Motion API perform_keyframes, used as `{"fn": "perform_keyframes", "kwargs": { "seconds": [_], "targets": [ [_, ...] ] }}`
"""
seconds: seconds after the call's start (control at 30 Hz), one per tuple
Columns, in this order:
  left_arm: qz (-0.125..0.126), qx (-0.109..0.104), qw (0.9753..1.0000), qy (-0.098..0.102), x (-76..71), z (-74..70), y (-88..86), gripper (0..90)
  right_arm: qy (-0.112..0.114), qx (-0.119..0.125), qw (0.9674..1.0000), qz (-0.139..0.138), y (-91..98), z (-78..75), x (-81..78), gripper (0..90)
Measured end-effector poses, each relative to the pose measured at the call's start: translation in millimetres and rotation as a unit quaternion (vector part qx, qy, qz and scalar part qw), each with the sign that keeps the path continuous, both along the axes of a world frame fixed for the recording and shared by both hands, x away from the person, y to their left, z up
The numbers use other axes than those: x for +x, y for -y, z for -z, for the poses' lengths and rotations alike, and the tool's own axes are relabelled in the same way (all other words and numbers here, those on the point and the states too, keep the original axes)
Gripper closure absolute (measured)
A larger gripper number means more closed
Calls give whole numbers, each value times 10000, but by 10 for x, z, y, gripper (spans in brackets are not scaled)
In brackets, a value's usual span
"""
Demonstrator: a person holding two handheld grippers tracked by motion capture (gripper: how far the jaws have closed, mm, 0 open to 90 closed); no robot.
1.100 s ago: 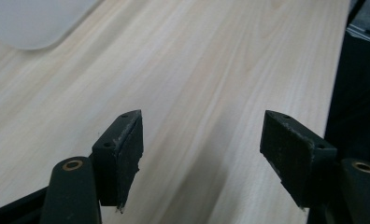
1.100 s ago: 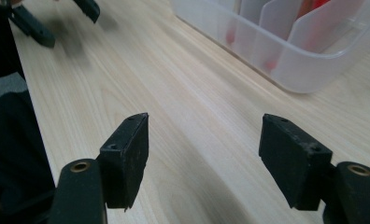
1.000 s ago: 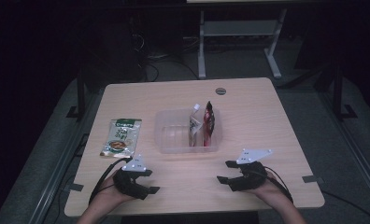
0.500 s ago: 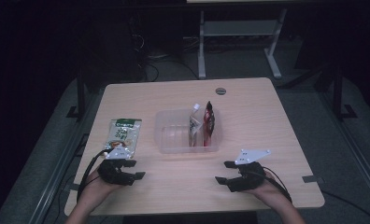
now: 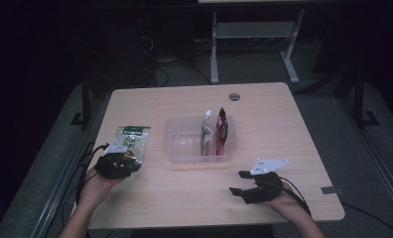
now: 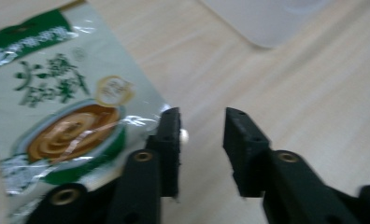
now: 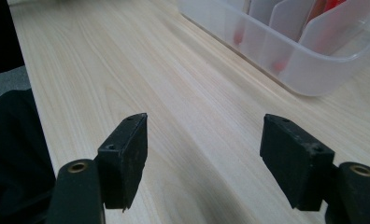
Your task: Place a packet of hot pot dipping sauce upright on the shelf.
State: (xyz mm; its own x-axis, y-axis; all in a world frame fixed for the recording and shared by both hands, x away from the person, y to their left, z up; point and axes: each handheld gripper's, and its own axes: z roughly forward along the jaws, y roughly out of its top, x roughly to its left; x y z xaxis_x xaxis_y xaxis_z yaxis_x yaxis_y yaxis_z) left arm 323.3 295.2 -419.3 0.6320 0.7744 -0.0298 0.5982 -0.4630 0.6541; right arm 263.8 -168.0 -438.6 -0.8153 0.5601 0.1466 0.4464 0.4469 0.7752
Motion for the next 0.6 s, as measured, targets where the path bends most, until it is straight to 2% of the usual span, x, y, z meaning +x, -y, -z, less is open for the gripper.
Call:
{"fn": "perform_keyframes", "kwargs": {
  "seconds": [0.13, 0.27, 0.5, 0.6],
  "targets": [
    [-247, 52, 9997, 68, 107, -30, -78, 812, 13, 12, 10000, -4, 0, -5, 0, 315],
    [-483, 104, 9987, 156, 247, -40, -177, 893, 6, 2, 10000, -15, -5, 2, 2, 315],
    [-804, 336, 9958, 269, 514, -11, -273, 896, 2, -29, 10000, -14, -4, 9, 8, 315],
    [-913, 489, 9945, 162, 623, 42, -304, 897, -14, -18, 10000, 16, -4, 8, 9, 315]
  ]
}}
